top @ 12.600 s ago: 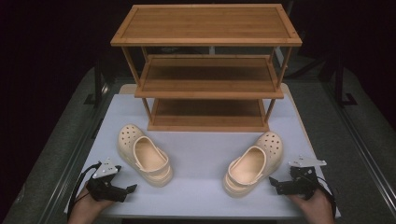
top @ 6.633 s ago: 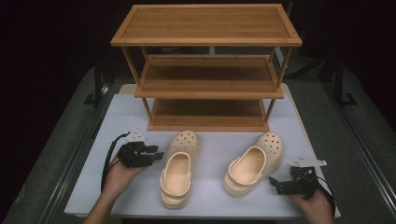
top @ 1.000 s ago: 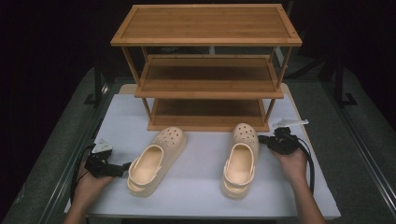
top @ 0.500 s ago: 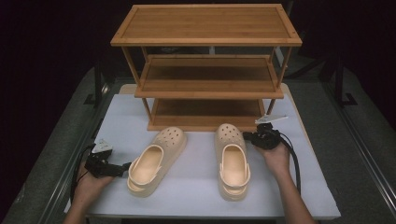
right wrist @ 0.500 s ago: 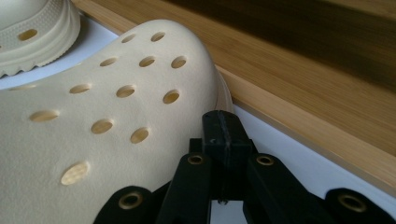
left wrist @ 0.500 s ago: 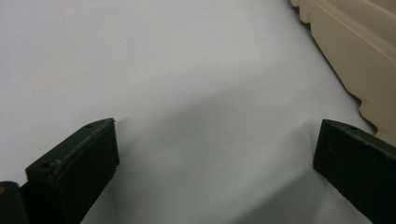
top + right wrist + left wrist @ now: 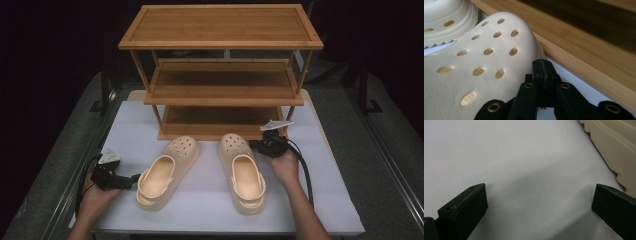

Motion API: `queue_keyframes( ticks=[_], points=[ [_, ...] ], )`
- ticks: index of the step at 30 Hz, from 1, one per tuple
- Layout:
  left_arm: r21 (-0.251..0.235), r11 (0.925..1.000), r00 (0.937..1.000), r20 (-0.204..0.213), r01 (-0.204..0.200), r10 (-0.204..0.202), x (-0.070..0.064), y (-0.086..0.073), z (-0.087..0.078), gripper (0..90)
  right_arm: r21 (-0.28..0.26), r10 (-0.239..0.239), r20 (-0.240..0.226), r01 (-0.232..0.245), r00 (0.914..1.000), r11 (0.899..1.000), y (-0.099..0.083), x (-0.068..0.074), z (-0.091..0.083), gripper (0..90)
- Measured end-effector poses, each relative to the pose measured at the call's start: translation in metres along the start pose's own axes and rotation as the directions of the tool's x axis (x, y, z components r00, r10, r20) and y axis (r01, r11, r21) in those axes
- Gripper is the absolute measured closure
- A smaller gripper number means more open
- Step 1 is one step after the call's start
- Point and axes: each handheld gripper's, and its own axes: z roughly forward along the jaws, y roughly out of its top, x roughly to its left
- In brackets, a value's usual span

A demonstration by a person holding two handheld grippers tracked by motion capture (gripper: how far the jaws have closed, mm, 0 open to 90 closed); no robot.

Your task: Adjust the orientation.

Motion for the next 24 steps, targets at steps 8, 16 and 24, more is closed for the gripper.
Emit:
queue_keyframes(
  ticks=[8, 16, 24],
  points=[
    [0.0, 1.0, 1.0, 0.0, 0.0, 0.0, 0.0, 0.0, 0.0, 0.0, 0.007, -0.024, -0.032, 0.024, 0.9992, 1.0, 0.012, 0.014, 0.016, 89.6],
    [0.0, 1.0, 1.0, 0.0, 0.0, 0.0, 0.0, 0.0, 0.0, 0.0, 0.006, -0.022, -0.048, 0.022, 0.9986, 1.0, 0.017, 0.018, 0.016, 80.4],
    [0.0, 1.0, 1.0, -0.001, 0.0, 0.0, 0.0, 0.0, 0.0, 0.0, -0.051, 0.012, -0.086, -0.016, 0.9962, 0.999, 0.009, 0.019, -0.03, 70.2]
  ],
)
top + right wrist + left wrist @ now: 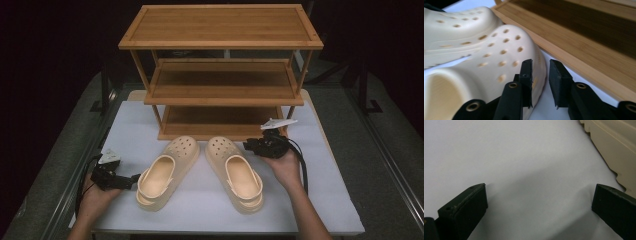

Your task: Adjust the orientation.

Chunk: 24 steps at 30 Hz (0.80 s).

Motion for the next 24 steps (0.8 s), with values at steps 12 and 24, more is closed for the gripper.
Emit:
queue_keyframes(
  ticks=[12, 24],
  points=[
    [0.0, 1.0, 1.0, -0.001, 0.0, 0.0, 0.0, 0.0, 0.0, 0.0, -0.03, -0.073, -0.068, 0.071, 0.995, 0.997, -0.021, 0.035, -0.038, 67.4],
    [0.0, 1.0, 1.0, -0.001, -0.001, 0.001, 0.0, 0.0, 0.0, 0.0, 0.011, -0.098, -0.049, 0.098, 0.994, 0.995, -0.022, 0.039, -0.012, 71.0]
  ],
)
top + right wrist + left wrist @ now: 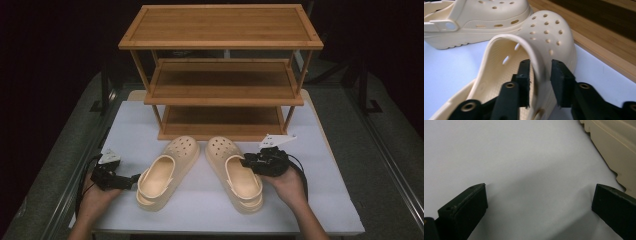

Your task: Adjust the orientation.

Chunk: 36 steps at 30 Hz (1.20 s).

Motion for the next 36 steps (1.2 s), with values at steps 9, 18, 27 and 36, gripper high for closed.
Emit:
queue_keyframes(
  ticks=[9, 18, 27, 36],
  points=[
    [0.0, 1.0, 1.0, 0.0, 0.0, 0.0, 0.0, 0.0, 0.0, 0.0, 0.01, -0.061, 0.054, 0.06, 0.9967, 0.998, 0.002, 0.007, -0.004, 80.5],
    [0.0, 1.0, 1.0, 0.0, 0.0, 0.0, 0.0, 0.0, 0.0, 0.0, -0.009, -0.05, 0.106, 0.051, 0.9932, 0.999, -0.003, -0.003, -0.021, 82.3],
    [0.0, 1.0, 1.0, 0.0, 0.0, 0.0, 0.0, 0.0, 0.0, 0.0, 0.004, -0.041, 0.177, 0.041, 0.9833, 0.999, -0.021, -0.015, -0.047, 81.7],
    [-0.001, 1.0, 1.0, 0.001, 0.002, -0.002, 0.0, 0.0, 0.0, 0.0, -0.042, 0.019, 0.147, -0.013, 0.989, 0.999, -0.033, -0.02, -0.051, 64.1]
  ],
)
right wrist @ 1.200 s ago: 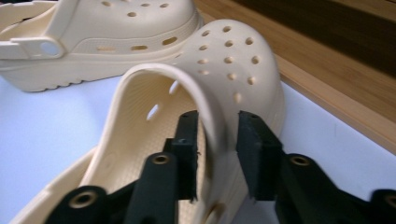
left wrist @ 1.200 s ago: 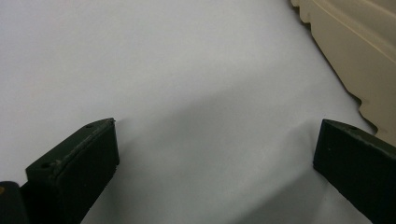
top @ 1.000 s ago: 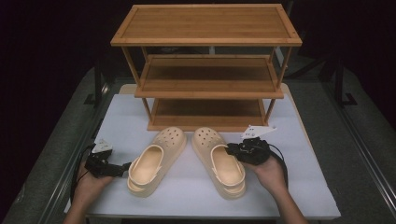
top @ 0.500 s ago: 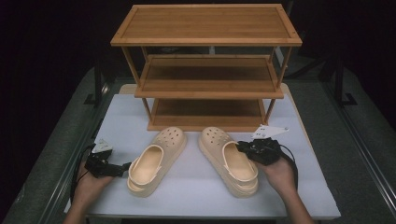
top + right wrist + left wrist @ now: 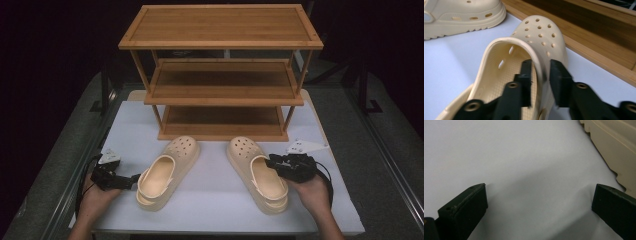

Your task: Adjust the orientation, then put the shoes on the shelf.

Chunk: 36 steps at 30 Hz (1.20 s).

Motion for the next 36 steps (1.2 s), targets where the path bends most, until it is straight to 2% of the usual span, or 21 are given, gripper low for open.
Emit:
queue_keyframes(
  ticks=[2, 3, 6, 10, 14, 19, 21, 22, 25, 27, 30, 31, 34, 36],
  points=[
    [-0.001, 1.0, 1.0, 0.002, 0.0, 0.0, 0.0, 0.0, 0.0, 0.0, 0.001, 0.011, 0.005, -0.011, 0.9999, 1.0, -0.001, 0.0, 0.001, 55.4],
    [-0.001, 1.0, 1.0, 0.002, 0.0, 0.0, 0.0, 0.0, 0.0, 0.0, 0.001, 0.011, 0.005, -0.011, 0.9999, 1.0, -0.001, 0.0, 0.001, 55.4],
    [0.002, 1.0, 0.9998, 0.016, 0.008, -0.008, 0.0, 0.003, -0.003, 0.0, -0.001, 0.02, 0.009, -0.02, 0.9998, 1.0, -0.001, -0.001, 0.002, 47.9],
    [-0.02, 0.9998, 0.9997, 0.024, 0.004, -0.003, 0.001, 0.009, -0.014, 0.0, 0.0, 0.039, -0.002, -0.039, 0.9992, 0.999, -0.002, -0.004, 0.003, 40.8],
    [-0.063, 0.998, 0.9987, 0.051, 0.001, 0.003, -0.001, 0.018, -0.028, 0.0, 0.002, 0.043, -0.01, -0.043, 0.999, 0.999, -0.002, -0.005, 0.005, 37.6],
    [-0.126, 0.992, 0.9952, 0.096, -0.007, 0.019, -0.007, 0.031, -0.044, 0.0, 0.008, 0.045, -0.016, -0.045, 0.9989, 0.999, -0.001, -0.005, 0.009, 34.7],
    [-0.139, 0.9901, 0.9925, 0.116, -0.021, 0.038, -0.012, 0.036, -0.049, 0.0, 0.008, 0.047, -0.019, -0.047, 0.9987, 0.999, -0.001, -0.006, 0.01, 33.4],
    [-0.149, 0.9883, 0.9883, 0.142, -0.033, 0.054, -0.018, 0.041, -0.051, 0.0, 0.007, 0.051, -0.017, -0.051, 0.9985, 0.999, -0.001, -0.006, 0.011, 31.4],
    [-0.163, 0.9853, 0.9847, 0.157, -0.049, 0.075, -0.025, 0.046, -0.053, 0.0, 0.006, 0.053, -0.015, -0.053, 0.9985, 0.999, 0.0, -0.006, 0.012, 30.1],
    [-0.186, 0.9801, 0.9794, 0.173, -0.071, 0.104, -0.033, 0.051, -0.055, 6.2, 0.006, 0.052, -0.015, -0.052, 0.9985, 0.999, 0.0, -0.005, 0.013, 29.7],
    [-0.196, 0.9764, 0.9724, 0.194, -0.091, 0.129, -0.043, 0.058, -0.054, 8.1, 0.009, 0.05, -0.013, -0.05, 0.9987, 0.999, 0.0, -0.005, 0.015, 29.2],
    [-0.201, 0.9742, 0.9697, 0.198, -0.103, 0.143, -0.046, 0.06, -0.053, 11.6, 0.01, 0.051, -0.013, -0.051, 0.9986, 0.999, 0.0, -0.005, 0.015, 29.1],
    [-0.193, 0.9733, 0.9643, 0.207, -0.125, 0.165, -0.053, 0.066, -0.046, 15.4, 0.011, 0.054, -0.015, -0.054, 0.9984, 0.998, 0.0, -0.005, 0.016, 29.0],
    [-0.183, 0.9724, 0.9587, 0.217, -0.145, 0.184, -0.057, 0.069, -0.04, 23.0, 0.01, 0.054, -0.011, -0.054, 0.9985, 0.999, -0.001, -0.006, 0.016, 28.3]
  ],
)
